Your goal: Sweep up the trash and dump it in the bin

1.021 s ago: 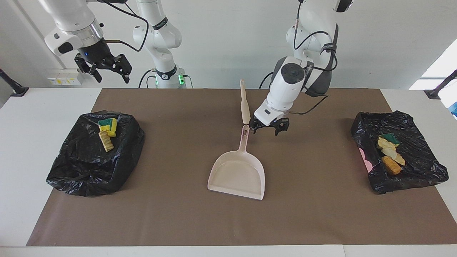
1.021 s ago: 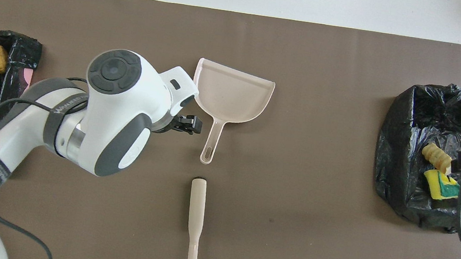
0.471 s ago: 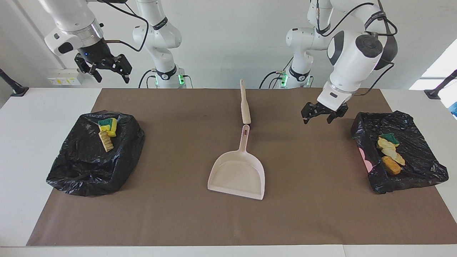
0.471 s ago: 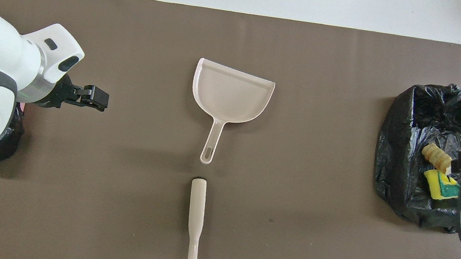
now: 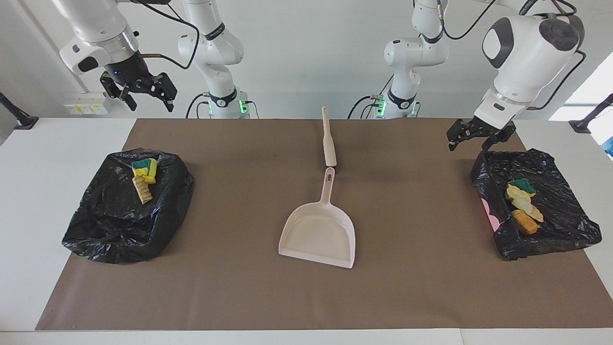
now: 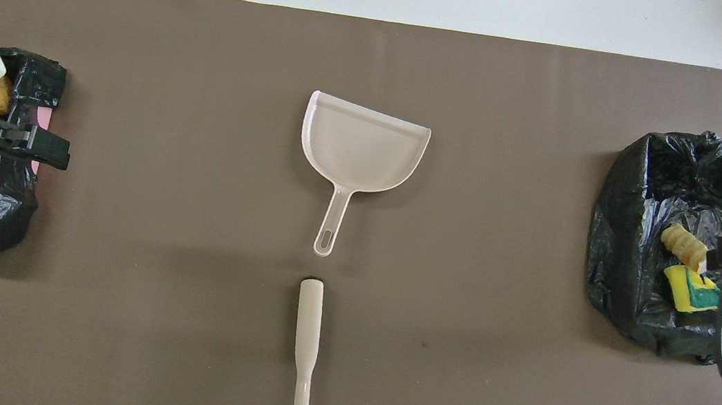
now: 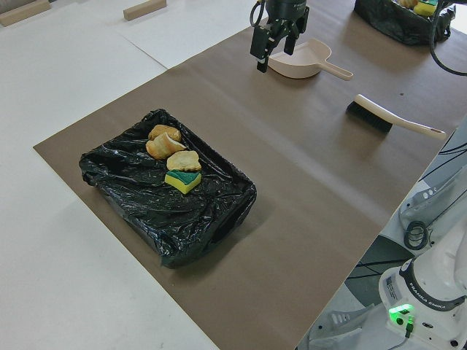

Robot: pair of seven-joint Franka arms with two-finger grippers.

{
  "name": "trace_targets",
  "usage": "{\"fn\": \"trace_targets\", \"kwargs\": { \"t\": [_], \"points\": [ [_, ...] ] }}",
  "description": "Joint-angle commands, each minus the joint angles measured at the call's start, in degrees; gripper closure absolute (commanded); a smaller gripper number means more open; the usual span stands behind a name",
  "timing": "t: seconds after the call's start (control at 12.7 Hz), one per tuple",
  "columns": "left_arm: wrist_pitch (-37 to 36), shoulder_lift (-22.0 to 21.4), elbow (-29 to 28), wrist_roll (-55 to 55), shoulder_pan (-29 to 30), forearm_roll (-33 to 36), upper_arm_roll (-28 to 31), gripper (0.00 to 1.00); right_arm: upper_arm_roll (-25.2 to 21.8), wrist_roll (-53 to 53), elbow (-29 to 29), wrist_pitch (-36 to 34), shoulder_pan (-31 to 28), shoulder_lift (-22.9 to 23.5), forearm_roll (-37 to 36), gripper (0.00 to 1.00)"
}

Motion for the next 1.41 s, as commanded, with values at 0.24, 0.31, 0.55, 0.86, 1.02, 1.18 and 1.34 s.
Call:
{"fn": "trace_targets", "kwargs": {
  "t": [0.24,0.31,0.55,0.86,1.02,1.18,1.34],
  "points": [
    [-12.1,-0.5,10.7,0.3,-0.6,3.2,-1.2,0.0,0.0,0.4,-1.4,0.4,-0.2,-1.3,0.9,0.0],
    [-11.7,-2.0,10.0,-0.1,-0.3,3.0,-1.2,0.0,0.0,0.4,-1.4,0.4,-0.2,-1.3,0.9,0.0],
    [-10.9,-2.4,9.2,-0.3,0.0,2.5,-1.2,0.0,0.0,0.4,-1.4,0.4,-0.2,-1.3,0.9,0.0],
    [-7.2,-2.0,9.8,-0.3,0.2,1.0,-0.6,0.0,0.0,0.4,-1.4,0.4,-0.2,-1.3,0.9,0.0],
    [-7.1,-2.2,9.2,0.4,1.1,-0.2,-0.6,0.0,0.0,0.4,-1.4,0.4,-0.2,-1.3,0.9,0.0],
    [-7.4,-2.8,8.1,0.4,1.1,-0.2,-0.6,0.0,0.0,0.4,-1.4,0.4,-0.2,-1.3,0.9,0.0],
    [-7.2,-3.3,7.5,0.3,1.3,-1.2,-0.6,0.0,0.0,0.4,-1.4,0.4,-0.2,-1.3,0.9,0.0]
  ]
}}
